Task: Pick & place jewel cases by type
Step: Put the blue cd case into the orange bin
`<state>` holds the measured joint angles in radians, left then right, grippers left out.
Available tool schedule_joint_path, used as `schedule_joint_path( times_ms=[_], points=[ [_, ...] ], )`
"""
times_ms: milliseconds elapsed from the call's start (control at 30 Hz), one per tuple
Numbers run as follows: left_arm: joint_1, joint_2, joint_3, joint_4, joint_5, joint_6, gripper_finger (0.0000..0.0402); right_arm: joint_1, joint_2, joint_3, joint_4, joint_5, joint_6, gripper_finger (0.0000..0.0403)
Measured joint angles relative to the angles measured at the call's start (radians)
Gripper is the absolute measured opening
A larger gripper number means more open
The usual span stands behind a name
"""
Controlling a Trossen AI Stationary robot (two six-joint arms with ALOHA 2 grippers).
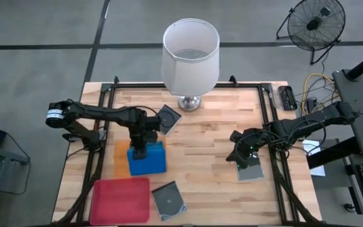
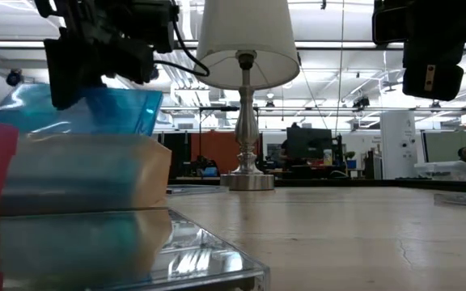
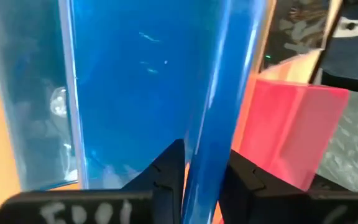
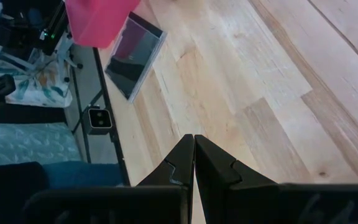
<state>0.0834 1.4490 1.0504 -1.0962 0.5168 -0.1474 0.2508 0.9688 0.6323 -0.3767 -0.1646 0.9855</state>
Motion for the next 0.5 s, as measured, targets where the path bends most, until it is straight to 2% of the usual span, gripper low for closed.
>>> schedule_joint_path(
  times_ms=[167, 500],
  points=[
    [0.000, 0.000, 0.000, -0.004, -0.020, 0.000, 0.0093, 0.000, 0.000, 0.000, 0.000, 0.000, 0.000, 0.0008],
    [0.000, 0.000, 0.000, -0.058, -0.128, 0.043, 0.0170, 0.000, 0.000, 0.000, 0.000, 0.000, -0.001, 0.0009]
  ],
)
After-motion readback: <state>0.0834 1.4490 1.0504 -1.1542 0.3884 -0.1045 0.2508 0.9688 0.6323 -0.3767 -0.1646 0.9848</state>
